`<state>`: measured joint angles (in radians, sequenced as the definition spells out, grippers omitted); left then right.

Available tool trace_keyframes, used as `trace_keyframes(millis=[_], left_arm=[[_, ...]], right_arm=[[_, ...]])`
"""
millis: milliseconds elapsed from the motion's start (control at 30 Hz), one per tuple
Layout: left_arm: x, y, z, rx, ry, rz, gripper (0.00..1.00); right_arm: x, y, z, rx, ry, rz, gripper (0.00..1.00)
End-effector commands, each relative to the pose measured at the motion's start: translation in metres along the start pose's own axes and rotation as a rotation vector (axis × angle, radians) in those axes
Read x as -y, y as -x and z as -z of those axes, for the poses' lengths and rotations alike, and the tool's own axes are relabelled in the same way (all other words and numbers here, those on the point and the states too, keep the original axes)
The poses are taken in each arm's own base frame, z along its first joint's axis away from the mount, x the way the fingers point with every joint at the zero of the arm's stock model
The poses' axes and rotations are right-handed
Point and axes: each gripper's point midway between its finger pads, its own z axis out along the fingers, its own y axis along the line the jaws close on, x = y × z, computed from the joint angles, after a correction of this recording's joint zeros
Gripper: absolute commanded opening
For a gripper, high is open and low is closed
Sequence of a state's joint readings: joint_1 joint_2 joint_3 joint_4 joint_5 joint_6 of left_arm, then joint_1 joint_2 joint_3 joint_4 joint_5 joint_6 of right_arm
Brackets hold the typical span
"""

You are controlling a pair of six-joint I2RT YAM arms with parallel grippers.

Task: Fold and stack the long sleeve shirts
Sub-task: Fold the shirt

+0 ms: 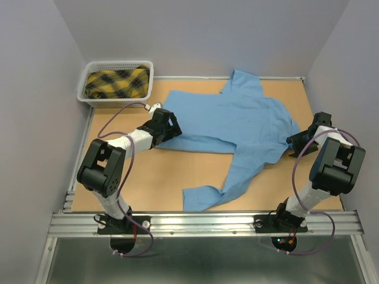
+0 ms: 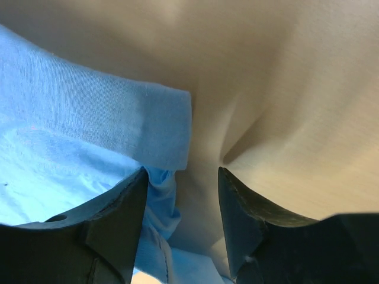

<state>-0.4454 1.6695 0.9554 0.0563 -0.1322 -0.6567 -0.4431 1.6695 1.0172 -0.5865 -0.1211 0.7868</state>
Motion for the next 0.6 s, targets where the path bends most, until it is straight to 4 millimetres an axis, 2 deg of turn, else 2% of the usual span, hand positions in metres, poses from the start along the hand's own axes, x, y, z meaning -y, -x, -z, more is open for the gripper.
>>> trace_keyframes(millis=[0,300,567], left_arm=[[-0.008,-0.001,-0.007,0.013,0.024,0.019,0.90],[-0.017,-0.009,-0.011,-0.003,0.043,0.031,0.90],[-0.022,-0.015,-0.014,-0.015,0.048,0.038,0.90]], right_arm=[[-0.004,0.003,-0.004,0.018,0.020,-0.014,0.56],[-0.028,0.025,0.018,0.098,0.081,-0.043,0.67],[-0.021,0.017,0.000,0.054,0.059,-0.078,0.67]])
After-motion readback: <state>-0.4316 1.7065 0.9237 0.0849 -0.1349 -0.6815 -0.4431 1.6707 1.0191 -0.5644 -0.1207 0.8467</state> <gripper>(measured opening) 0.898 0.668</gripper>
